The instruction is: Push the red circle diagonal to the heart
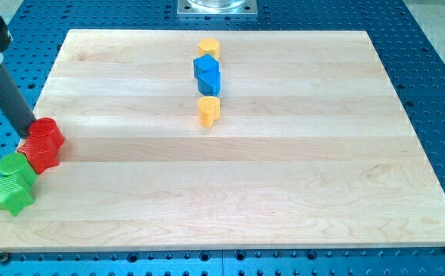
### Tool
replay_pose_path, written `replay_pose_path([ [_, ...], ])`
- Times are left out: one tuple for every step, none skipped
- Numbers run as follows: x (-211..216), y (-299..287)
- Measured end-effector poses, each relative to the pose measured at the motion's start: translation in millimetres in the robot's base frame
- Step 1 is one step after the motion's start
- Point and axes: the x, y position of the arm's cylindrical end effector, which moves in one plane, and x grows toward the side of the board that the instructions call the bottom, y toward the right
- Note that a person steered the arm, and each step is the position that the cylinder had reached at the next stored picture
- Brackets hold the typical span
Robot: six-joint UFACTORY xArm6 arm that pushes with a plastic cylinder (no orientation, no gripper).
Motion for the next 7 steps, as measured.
replay_pose_path([
  [-9.3, -4.8],
  [-21.4, 23.9],
  [12.5, 31.6],
  [33.9, 45.4],
  [40.1, 51.9],
  [52.3, 53.0],
  [22.3, 13.9],
])
